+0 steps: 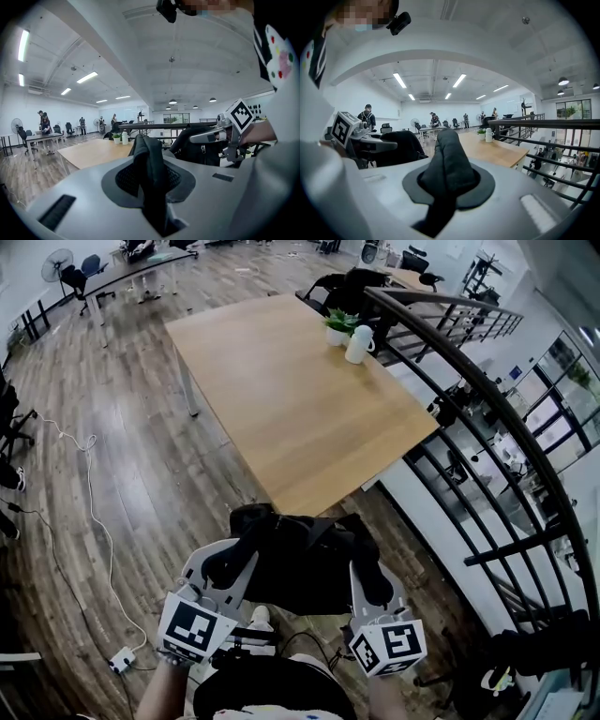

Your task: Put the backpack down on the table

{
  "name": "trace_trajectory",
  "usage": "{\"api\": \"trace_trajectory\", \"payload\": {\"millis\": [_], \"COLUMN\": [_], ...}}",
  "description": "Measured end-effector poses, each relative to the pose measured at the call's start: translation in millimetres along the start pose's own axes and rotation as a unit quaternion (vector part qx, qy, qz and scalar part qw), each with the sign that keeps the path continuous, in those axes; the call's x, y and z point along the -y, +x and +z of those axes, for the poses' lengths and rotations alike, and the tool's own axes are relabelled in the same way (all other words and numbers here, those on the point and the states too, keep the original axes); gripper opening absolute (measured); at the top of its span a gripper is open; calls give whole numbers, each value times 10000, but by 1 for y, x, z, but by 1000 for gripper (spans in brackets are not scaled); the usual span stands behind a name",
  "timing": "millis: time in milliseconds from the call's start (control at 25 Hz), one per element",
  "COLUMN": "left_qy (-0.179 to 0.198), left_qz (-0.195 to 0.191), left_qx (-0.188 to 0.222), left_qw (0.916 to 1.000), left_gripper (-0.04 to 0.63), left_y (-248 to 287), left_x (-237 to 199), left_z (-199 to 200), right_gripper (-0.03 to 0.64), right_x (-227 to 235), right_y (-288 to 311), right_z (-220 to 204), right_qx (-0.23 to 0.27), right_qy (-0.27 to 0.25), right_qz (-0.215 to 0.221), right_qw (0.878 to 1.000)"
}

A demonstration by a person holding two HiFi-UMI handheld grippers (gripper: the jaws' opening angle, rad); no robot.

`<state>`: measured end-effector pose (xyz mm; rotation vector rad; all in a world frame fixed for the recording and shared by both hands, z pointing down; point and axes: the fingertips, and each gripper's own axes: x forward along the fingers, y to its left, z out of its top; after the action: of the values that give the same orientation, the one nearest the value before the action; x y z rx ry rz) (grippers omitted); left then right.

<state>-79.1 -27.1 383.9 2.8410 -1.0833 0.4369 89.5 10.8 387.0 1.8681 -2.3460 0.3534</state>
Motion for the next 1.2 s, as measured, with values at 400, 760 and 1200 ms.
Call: {"api": "trace_trajectory", "payload": {"millis": [400,760,1200], "left_qy": [79,77,54], "left_qz": [-6,-3,97], "left_qx": [70,139,146], "left_qw": [9999,9999,9998], "left_gripper": [60,60,58], "left_y": [23,25,37], "left_x": [-27,-32,-44], "left_z": [3,10,26], "right_gripper": [54,54,54], "right_x": [4,5,15], "right_y": [31,33,50], "right_z": [8,14,29], "right_qx": [40,135,208], "right_qy": [-36,5,56], "right_qz": [-79,-97,5], "right_qw": [10000,9999,9998]}}
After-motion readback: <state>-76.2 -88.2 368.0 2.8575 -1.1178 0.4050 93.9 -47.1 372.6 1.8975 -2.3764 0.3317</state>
